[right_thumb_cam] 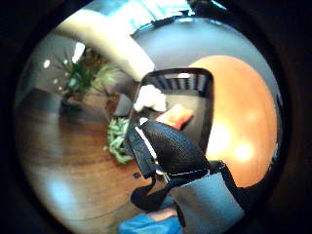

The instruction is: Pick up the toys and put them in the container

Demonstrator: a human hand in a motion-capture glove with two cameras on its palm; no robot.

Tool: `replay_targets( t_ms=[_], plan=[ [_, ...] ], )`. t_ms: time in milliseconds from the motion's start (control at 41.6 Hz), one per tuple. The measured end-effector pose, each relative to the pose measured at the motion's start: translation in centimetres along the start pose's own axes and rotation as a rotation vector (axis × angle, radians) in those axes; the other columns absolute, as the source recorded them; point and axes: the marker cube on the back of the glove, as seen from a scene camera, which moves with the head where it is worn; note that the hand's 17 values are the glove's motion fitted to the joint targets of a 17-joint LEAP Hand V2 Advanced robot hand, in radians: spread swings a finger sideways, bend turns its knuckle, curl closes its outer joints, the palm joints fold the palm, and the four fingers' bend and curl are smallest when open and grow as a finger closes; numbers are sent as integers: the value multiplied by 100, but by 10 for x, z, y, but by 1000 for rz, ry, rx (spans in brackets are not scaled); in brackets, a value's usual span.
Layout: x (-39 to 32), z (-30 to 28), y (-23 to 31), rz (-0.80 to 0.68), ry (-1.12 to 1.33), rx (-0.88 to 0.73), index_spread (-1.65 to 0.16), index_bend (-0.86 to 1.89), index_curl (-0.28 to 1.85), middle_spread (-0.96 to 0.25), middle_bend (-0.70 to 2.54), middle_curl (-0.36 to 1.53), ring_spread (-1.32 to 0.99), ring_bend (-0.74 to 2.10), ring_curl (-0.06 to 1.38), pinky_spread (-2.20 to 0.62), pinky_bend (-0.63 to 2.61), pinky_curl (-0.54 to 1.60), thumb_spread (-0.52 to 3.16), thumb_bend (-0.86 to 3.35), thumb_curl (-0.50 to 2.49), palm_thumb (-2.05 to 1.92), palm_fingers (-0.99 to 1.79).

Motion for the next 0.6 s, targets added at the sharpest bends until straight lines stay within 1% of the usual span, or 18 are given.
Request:
replay_targets(
  t_ms=[48, 96, 168, 313, 409, 481, 554, 602],
  plan=[
    [3, 0, 0, 4, 62, 2, -35, 17, 35, 6, 18, 49, 5, 69, 23, -2, 152, 43, 114, -7, 30, -10, -10],
    [-10, 0, -5, 12, 119, 6, -35, 17, 34, 6, 17, 49, 5, 67, 23, -1, 151, 43, 114, -7, 29, -9, -9],
    [-10, -1, -7, 55, 166, 15, -35, 16, 34, 6, 17, 47, 6, 65, 22, 0, 150, 41, 114, -7, 27, -9, -8],
    [38, -12, 6, 86, 106, 26, -34, 16, 34, 6, 18, 46, 7, 61, 21, 2, 146, 39, 114, -7, 25, -8, -6],
    [75, -12, 18, 54, 176, 29, -34, 16, 34, 6, 18, 45, 7, 60, 20, 3, 144, 38, 115, -6, 24, -8, -5],
    [93, -12, 25, 70, 152, 28, -34, 15, 33, 6, 19, 45, 7, 62, 20, 3, 142, 37, 115, -6, 23, -8, -3],
    [109, -11, 31, 111, 92, 23, -34, 15, 33, 5, 19, 44, 7, 62, 20, 3, 141, 36, 116, -6, 22, -7, -3],
    [125, -8, 33, 193, 79, 19, -34, 14, 32, 5, 20, 44, 7, 62, 20, 3, 140, 36, 116, -5, 22, -7, -3]
  ],
)
